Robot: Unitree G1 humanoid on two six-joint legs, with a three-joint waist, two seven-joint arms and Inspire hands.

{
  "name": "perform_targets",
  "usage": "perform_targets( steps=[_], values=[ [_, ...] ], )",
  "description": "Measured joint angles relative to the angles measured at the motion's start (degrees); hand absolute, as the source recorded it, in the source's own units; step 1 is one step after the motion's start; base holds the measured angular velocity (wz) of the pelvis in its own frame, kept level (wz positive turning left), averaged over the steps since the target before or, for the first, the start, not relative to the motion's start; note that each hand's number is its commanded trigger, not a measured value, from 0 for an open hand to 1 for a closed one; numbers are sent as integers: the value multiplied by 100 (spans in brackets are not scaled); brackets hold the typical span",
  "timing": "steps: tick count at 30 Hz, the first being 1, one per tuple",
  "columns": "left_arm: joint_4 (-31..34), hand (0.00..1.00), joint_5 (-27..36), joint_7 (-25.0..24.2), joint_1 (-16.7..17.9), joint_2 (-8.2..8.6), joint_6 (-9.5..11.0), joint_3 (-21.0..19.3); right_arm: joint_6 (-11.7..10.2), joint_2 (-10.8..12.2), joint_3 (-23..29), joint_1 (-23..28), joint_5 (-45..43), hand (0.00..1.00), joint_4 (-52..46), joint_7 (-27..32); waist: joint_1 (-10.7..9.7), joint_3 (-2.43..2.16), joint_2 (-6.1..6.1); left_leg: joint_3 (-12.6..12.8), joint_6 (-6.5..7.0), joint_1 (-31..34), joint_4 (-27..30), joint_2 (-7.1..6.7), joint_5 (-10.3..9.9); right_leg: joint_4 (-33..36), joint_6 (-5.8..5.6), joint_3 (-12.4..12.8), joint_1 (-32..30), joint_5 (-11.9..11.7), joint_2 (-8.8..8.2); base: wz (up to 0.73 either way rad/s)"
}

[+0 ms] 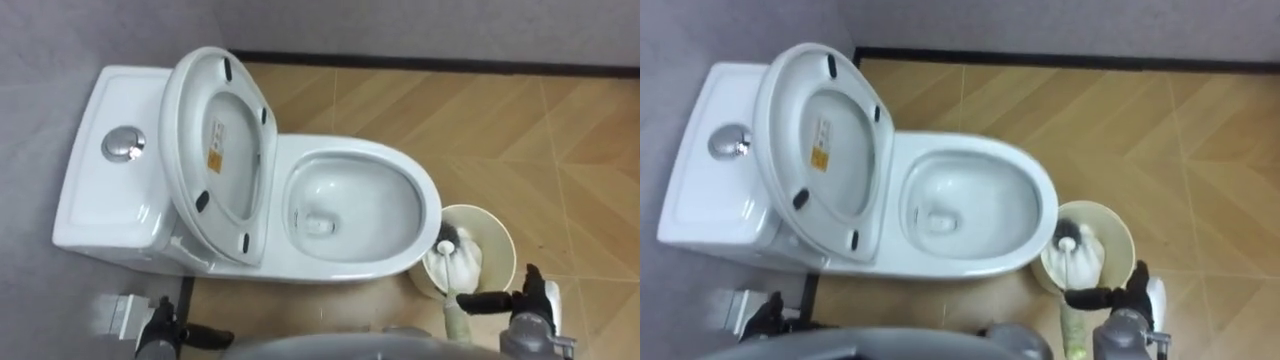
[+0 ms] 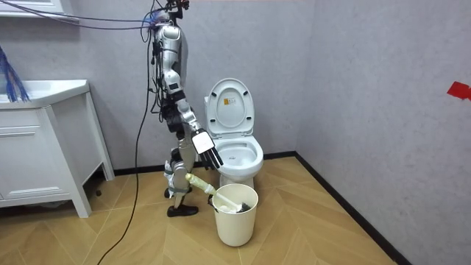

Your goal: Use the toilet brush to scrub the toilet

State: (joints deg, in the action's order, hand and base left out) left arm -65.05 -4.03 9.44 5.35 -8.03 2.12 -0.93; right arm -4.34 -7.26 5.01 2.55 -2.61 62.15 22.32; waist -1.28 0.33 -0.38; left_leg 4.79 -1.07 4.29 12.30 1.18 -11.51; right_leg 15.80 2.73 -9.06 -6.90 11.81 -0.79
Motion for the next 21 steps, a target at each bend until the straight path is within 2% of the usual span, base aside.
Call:
perform_targets(
  steps=[4, 7, 10, 12, 14, 18, 21],
  values=[
    [-182, 0, 7, 4, -363, 13, 28, 108, 10, -33, -199, -555, 191, 0, 596, -11, 8, 31, 18, -28, 19, 775, 483, -4, -10, 326, 23, -166, -630, -13, -64, 21],
    [-170, 0, 4, 13, -647, 43, 32, 310, 24, -46, -389, -855, 323, 0, 869, -35, 16, 100, 103, -38, 61, 1470, 932, 8, -21, 621, 35, -240, -1184, -17, -116, 22],
    [-166, 0, 4, 27, -965, 79, 32, 420, 65, -65, -523, -1126, 616, 0, 1013, -87, 143, 146, 169, -149, 141, 2144, 1416, 0, -67, 1024, 89, -264, -1801, 8, -187, 12],
    [-109, 0, 8, 49, -1169, 76, 40, 572, 70, -92, -638, -1283, 730, 0, 1128, -157, 166, 164, 170, -217, 176, 2536, 1703, -46, -90, 1318, 91, -233, -2187, 112, -243, 23],
    [79, 0, 4, 102, -1292, 83, 49, 752, 73, -178, -770, -1508, 912, 0, 1191, -299, 196, 192, 180, -229, 232, 3075, 2066, -108, -126, 1807, 87, -231, -2766, 207, -366, 13],
    [340, 0, 17, 170, -1433, 64, 62, 798, 82, -377, -831, -1789, 1306, 0, 1296, -562, 227, 208, 189, -241, 260, 3757, 2367, -126, -115, 2234, 70, -228, -3474, 210, -495, 3],
    [600, 0, 204, 171, -1507, 52, 51, 932, 263, -594, -842, -1944, 1567, 0, 1395, -740, 340, 219, 191, -240, 276, 4165, 2510, -188, -43, 2401, 51, -194, -3900, 161, -531, 1]
  ],
)
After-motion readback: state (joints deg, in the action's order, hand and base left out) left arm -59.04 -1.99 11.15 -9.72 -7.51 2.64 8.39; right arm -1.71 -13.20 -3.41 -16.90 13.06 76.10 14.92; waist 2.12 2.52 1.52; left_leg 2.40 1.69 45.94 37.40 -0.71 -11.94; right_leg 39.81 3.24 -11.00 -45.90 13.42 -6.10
